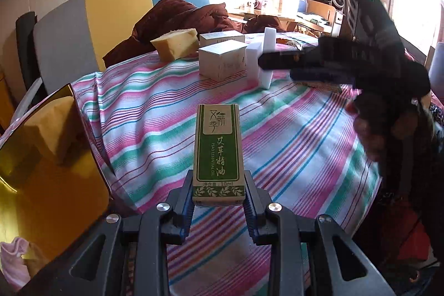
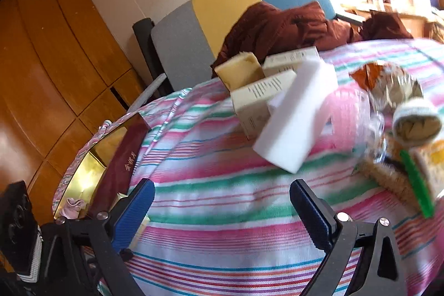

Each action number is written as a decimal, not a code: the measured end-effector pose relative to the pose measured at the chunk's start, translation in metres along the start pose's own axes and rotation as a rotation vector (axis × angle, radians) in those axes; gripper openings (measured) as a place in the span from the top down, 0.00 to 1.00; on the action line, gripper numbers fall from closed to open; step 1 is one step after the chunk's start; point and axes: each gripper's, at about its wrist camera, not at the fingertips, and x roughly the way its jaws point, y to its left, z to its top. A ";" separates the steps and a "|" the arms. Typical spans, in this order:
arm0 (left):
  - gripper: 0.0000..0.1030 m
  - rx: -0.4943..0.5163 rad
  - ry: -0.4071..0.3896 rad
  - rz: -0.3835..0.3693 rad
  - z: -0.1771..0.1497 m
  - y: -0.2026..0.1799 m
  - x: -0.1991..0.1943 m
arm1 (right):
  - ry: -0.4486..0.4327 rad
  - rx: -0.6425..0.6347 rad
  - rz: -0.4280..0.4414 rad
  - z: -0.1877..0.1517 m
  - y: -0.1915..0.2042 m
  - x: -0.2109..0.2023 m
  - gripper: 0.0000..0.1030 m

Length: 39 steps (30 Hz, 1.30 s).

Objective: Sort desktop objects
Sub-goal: 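Close the left tool on the green box and lift it, then grasp the flat yellow sponge with right tool while left tool holds the green box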

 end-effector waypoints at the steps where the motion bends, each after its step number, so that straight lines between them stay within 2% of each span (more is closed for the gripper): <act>1: 0.70 0.006 -0.001 0.001 -0.003 -0.002 0.001 | -0.013 -0.037 -0.004 0.009 0.008 -0.004 0.03; 6: 0.70 0.044 -0.027 -0.013 -0.010 -0.010 0.006 | -0.015 -0.205 -0.068 0.057 0.037 0.017 0.02; 13: 0.70 0.060 -0.060 -0.031 -0.013 -0.010 0.014 | 0.059 -0.312 -0.166 0.114 0.037 0.091 0.00; 16: 0.70 0.047 -0.079 -0.063 -0.013 -0.007 0.016 | 0.091 -0.366 -0.203 0.130 0.036 0.120 0.00; 23: 0.69 0.005 -0.100 -0.116 -0.012 0.001 0.022 | 0.213 -0.473 -0.251 0.155 0.035 0.184 0.00; 27: 0.62 -0.006 -0.108 -0.148 -0.013 0.003 0.024 | 0.296 -0.451 -0.258 0.164 0.027 0.210 0.00; 34: 0.55 -0.008 -0.124 -0.182 -0.014 0.002 0.025 | 0.383 -0.451 -0.310 0.160 0.022 0.237 0.00; 35: 0.55 -0.013 -0.129 -0.189 -0.014 0.003 0.026 | 0.395 -0.449 -0.326 0.158 0.021 0.241 0.02; 36: 0.55 -0.024 -0.133 -0.199 -0.015 0.005 0.026 | 0.402 -0.446 -0.334 0.157 0.020 0.243 0.11; 39: 0.55 -0.052 -0.135 -0.226 -0.014 0.009 0.026 | 0.406 -0.445 -0.370 0.154 0.019 0.246 0.27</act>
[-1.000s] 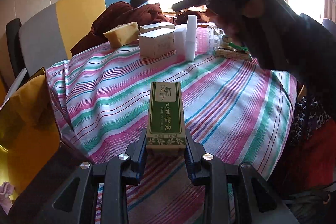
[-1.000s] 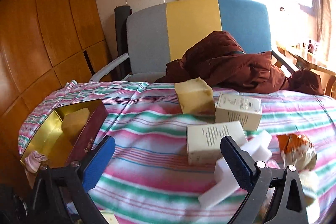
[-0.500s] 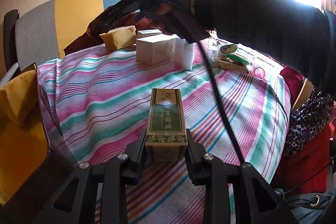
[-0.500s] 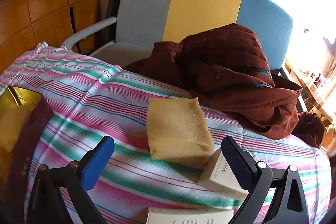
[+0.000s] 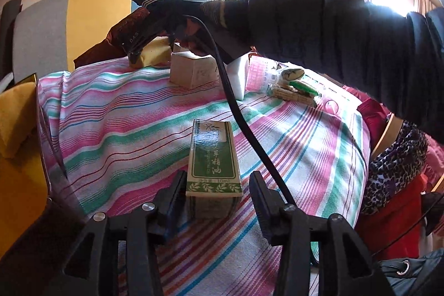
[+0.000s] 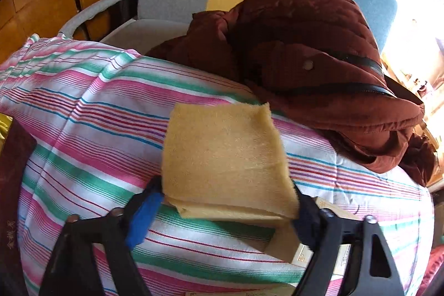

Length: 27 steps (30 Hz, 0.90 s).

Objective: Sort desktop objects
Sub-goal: 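Grasp the flat yellow sponge with right tool while left tool holds the green box, then lower the green box into the tray with left tool while right tool drops the sponge there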

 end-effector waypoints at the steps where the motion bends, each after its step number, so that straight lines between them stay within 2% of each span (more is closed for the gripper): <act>1: 0.55 -0.008 -0.001 -0.007 0.000 0.001 0.000 | -0.005 -0.001 -0.008 -0.001 0.000 -0.001 0.28; 7: 0.55 -0.009 -0.002 -0.007 0.000 0.001 0.001 | -0.076 0.009 -0.002 -0.006 0.000 -0.029 0.30; 15: 0.55 -0.013 -0.004 -0.009 0.000 0.002 0.001 | -0.201 0.010 0.038 -0.034 0.011 -0.097 0.30; 23: 0.55 -0.006 -0.003 0.008 0.000 0.001 0.002 | -0.336 0.031 0.040 -0.089 0.019 -0.161 0.30; 27: 0.65 -0.018 0.001 0.033 0.001 0.002 0.001 | -0.377 0.063 0.053 -0.123 0.025 -0.182 0.30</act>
